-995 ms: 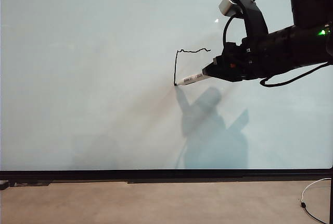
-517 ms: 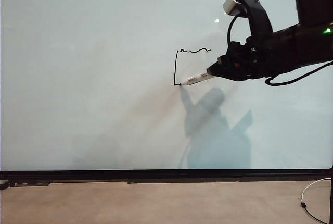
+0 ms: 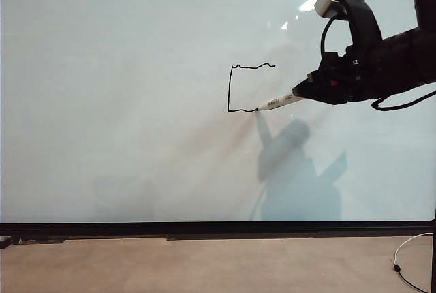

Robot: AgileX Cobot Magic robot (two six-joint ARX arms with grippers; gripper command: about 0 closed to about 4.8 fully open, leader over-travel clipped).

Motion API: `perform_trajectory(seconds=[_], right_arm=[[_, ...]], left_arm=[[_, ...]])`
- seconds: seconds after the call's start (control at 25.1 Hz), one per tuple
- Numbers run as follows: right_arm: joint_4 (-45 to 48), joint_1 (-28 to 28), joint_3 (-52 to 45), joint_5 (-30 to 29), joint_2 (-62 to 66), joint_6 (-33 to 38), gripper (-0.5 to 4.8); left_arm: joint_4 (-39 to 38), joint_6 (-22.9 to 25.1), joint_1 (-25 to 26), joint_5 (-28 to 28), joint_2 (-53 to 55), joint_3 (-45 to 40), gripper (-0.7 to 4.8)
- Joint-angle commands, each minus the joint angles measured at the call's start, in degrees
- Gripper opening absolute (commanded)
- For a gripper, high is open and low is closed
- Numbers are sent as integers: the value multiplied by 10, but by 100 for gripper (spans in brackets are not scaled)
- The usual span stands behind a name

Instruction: Pick up the pen on the shelf to the right of the whiteboard and draw a rectangle.

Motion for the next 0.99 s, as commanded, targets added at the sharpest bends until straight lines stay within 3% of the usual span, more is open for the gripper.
perform_trajectory(seconds=[0.04, 0.56, 0.84, 0.99], right_arm=[[10, -9, -2, 6, -11, 0, -6], [14, -31, -27, 5, -30, 0, -6], [7, -26, -35, -34, -59, 0, -6], [-56, -19, -37, -20, -100, -54, -6]], left_arm=[[3, 2, 0, 0, 0, 2, -4], [3, 2, 0, 0, 0, 2, -4], [3, 2, 0, 0, 0, 2, -4], [3, 2, 0, 0, 0, 2, -5]])
